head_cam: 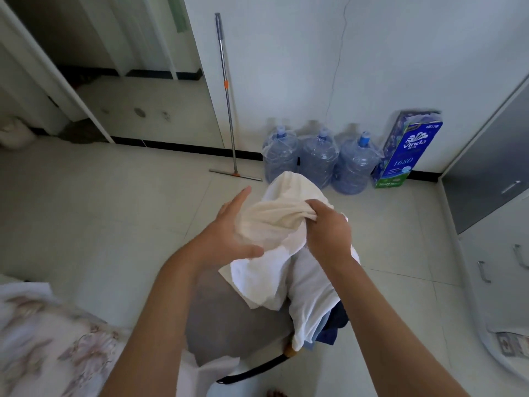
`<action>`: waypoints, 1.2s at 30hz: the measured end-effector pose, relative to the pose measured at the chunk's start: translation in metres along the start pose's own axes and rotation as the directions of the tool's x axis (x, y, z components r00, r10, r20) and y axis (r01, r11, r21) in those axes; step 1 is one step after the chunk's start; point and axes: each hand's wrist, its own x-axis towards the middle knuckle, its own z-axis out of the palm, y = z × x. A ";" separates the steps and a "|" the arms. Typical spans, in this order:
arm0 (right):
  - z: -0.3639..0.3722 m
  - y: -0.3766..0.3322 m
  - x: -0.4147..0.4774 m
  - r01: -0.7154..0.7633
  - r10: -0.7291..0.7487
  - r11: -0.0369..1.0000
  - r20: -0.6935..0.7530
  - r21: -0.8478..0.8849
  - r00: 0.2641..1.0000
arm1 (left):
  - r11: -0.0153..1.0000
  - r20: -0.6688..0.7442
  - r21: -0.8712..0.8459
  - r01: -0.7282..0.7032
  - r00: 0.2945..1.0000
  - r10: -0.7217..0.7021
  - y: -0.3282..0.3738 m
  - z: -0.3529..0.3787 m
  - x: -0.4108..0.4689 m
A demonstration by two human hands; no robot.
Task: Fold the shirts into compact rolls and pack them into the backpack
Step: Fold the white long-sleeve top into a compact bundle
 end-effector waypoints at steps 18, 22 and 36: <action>0.062 -0.036 -0.002 0.237 -0.224 0.971 0.194 -0.044 0.955 | 0.989 -0.556 0.126 -0.080 0.820 0.138 -0.037 -0.034 -0.037; 0.054 -0.107 0.006 0.250 -0.264 0.963 0.173 0.098 0.949 | 0.980 -0.643 0.188 -0.061 0.747 0.170 -0.040 -0.072 -0.055; 0.109 -0.358 -0.202 0.427 -0.752 0.651 0.461 0.627 0.471 | 0.998 -0.988 -0.028 0.058 0.151 -0.037 -0.131 -0.167 -0.338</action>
